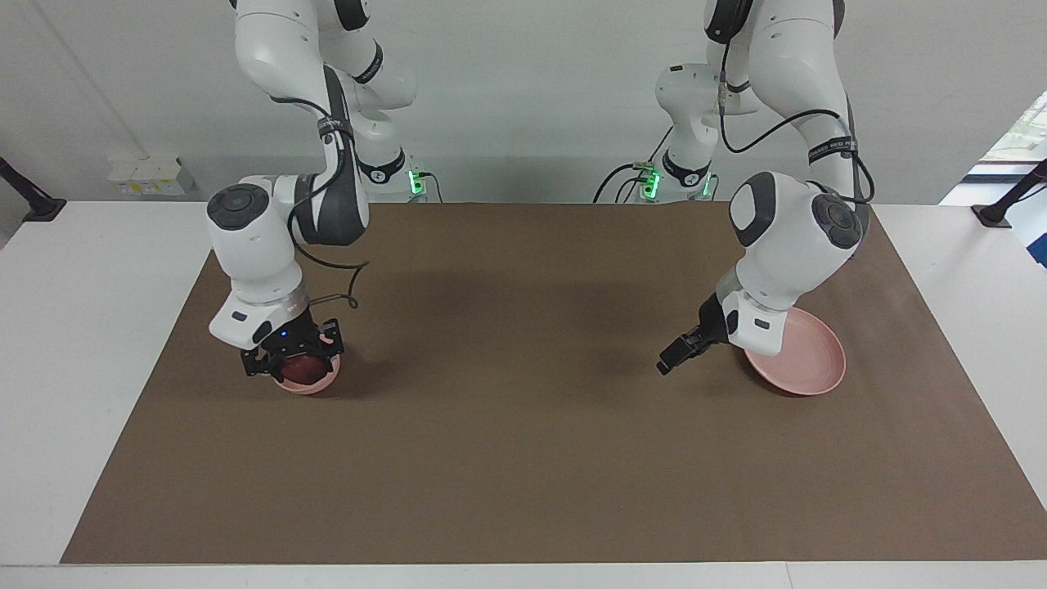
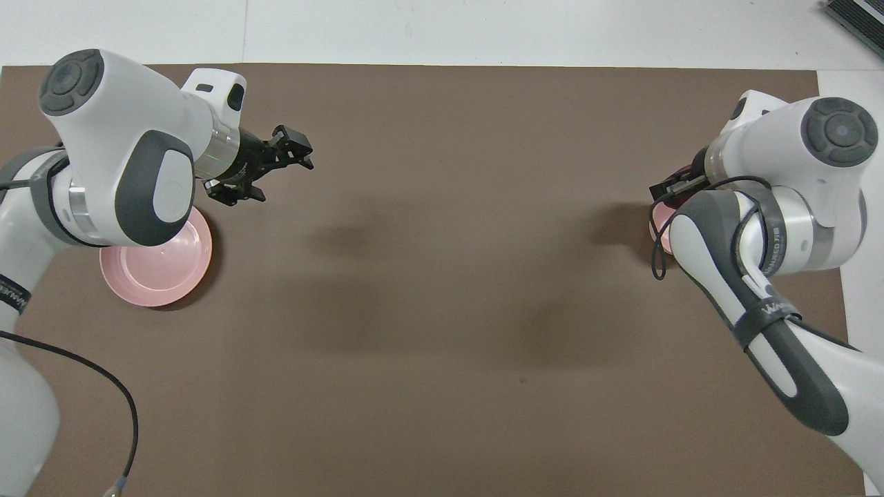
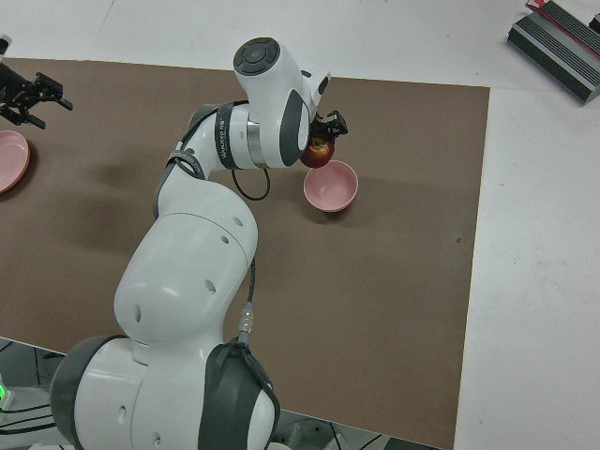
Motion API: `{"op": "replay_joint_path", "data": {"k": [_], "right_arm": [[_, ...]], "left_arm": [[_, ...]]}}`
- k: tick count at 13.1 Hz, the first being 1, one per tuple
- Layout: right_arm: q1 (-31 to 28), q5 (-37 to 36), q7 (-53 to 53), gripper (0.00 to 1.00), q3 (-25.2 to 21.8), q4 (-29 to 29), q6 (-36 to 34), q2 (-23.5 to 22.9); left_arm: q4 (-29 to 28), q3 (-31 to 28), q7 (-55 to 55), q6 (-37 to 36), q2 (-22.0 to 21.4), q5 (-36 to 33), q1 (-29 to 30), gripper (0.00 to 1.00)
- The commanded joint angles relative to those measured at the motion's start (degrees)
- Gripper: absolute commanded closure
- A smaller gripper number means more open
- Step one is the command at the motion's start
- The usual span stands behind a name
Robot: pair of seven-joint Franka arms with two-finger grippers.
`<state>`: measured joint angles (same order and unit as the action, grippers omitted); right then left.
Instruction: Move apple from plate to bowl
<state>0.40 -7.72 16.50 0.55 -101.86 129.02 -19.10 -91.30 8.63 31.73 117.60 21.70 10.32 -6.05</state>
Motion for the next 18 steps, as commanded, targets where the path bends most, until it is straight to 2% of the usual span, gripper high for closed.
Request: {"op": "replay_joint_path", "data": {"k": [1, 6, 8, 9, 11, 12, 13, 14, 16, 17, 18], "right_arm": [[-1.10, -3.26, 0.90, 1.00, 0.24, -0.61, -0.53, -0.15], [-1.28, -4.32, 0.99, 1.00, 0.15, -3.17, -0.53, -0.15], [-1.28, -4.32, 0.90, 1.00, 0.15, -4.92, -0.44, -0.06], [-1.28, -4.32, 0.90, 1.00, 0.15, -5.11, -0.18, -0.15], [-1.54, -4.76, 0.82, 1.00, 0.15, -5.11, 0.35, -0.67], [-1.54, -4.76, 0.82, 0.95, 0.15, -4.93, 0.44, -1.20], [-1.54, -4.76, 0.82, 0.85, 0.15, -4.76, 0.44, -1.21], [-1.63, -4.76, 0.82, 0.70, 0.15, -4.58, 0.87, -1.38], [-1.98, -4.76, 0.29, 0.25, 0.06, -4.67, 1.58, -1.82], [-2.07, -4.67, 0.11, 0.10, 0.06, -4.67, 1.49, -1.82], [-2.07, -4.59, 0.02, 0.00, 0.06, -4.58, 1.49, -1.82]], "left_arm": [[-0.29, 0.42, -9.98, 0.35, 0.27, -4.16, 2.35, 0.00], [-0.20, 0.34, -29.59, -1.49, -2.09, -4.17, 6.93, 0.00], [0.24, -0.28, -31.64, -4.64, -3.68, -4.95, 7.55, 0.00], [0.33, -0.28, -31.73, -5.88, -5.69, -8.00, 7.64, 0.00], [0.33, -0.28, -31.73, -9.13, -10.08, -9.79, 7.99, 0.00], [0.33, -0.28, -31.82, -11.32, -11.67, -10.23, 8.25, 0.00], [0.33, -0.28, -32.86, -13.25, -13.16, -10.40, 8.25, 0.00], [0.76, -0.28, -34.88, -14.14, -14.40, -11.45, 8.25, 0.00], [0.86, -0.28, -36.13, -17.56, -18.17, -12.08, 8.34, 0.00], [0.86, -0.45, -36.13, -19.50, -19.49, -12.08, 8.34, 0.00], [0.68, -0.46, -35.87, -20.65, -19.77, -11.99, 8.43, 0.00]]}}
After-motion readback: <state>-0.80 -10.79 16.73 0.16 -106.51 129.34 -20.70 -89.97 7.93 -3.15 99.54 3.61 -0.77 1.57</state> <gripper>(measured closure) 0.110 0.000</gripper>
